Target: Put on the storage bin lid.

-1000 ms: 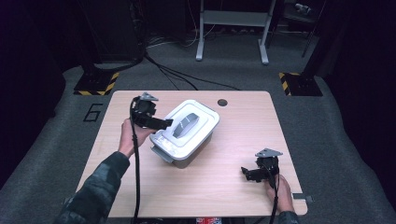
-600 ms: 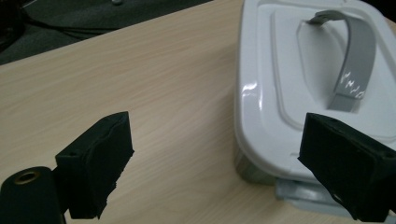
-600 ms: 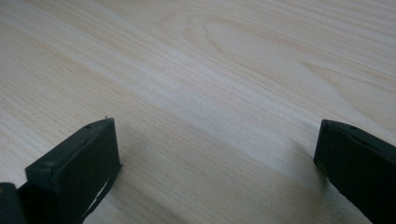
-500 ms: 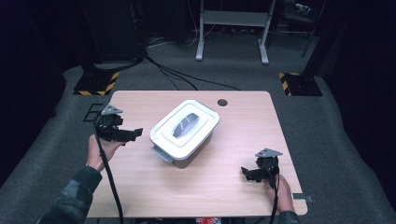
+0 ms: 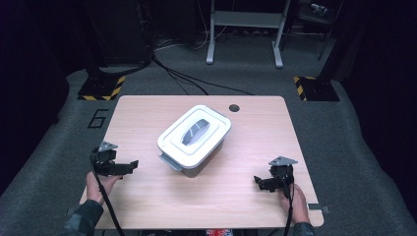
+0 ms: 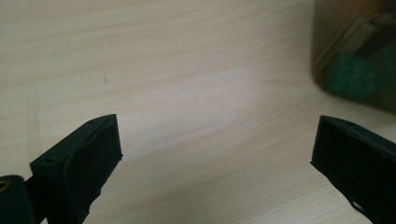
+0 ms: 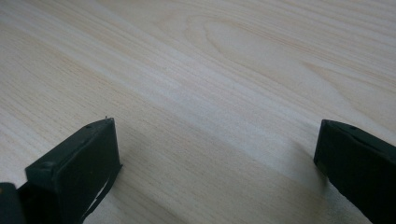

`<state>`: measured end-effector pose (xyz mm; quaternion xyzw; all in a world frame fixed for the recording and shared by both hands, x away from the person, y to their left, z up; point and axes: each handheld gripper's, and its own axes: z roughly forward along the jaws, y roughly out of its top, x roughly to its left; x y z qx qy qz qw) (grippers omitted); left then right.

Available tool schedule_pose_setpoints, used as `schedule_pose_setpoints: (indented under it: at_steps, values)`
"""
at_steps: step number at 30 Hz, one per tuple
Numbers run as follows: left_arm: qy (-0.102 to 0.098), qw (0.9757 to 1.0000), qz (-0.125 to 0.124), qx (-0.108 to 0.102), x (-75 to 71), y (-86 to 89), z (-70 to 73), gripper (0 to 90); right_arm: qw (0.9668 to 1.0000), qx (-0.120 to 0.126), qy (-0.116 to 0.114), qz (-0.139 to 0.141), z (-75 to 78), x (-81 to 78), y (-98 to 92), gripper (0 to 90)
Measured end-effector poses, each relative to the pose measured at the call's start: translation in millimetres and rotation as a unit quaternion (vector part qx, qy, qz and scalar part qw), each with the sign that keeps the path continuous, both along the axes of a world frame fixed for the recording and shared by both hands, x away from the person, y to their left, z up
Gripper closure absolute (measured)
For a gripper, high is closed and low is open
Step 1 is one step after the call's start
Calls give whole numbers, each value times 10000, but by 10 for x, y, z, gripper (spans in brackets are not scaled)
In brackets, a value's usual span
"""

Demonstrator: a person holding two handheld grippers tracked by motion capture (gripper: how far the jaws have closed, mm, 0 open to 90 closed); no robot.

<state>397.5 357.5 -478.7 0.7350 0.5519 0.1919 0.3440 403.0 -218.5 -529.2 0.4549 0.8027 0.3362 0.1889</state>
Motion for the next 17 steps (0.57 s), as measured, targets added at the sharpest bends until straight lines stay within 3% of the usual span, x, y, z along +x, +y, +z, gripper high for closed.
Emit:
schedule_pose_setpoints:
  at_steps: [5, 9, 10, 14, 17]
  values:
    - [148, 9997, 181, -58, -47, 94, -313, 2, 10000, 3, 3, -4, 0, 0, 1, 0]
    - [227, 9995, 155, 130, -72, 126, -456, 2, 10000, 8, 12, -11, 1, -1, 2, 0]
    - [77, 9996, 187, 176, -90, 125, -484, 0, 10000, 10, 18, -11, 1, -2, 3, 0]
    - [-151, 9988, 124, 438, -135, 107, -534, 0, 10000, 9, 19, -9, 1, -3, 3, 0]
    - [-166, 9989, 135, 425, -133, 106, -537, 0, 10000, 5, 23, -13, 2, -3, 4, 0]
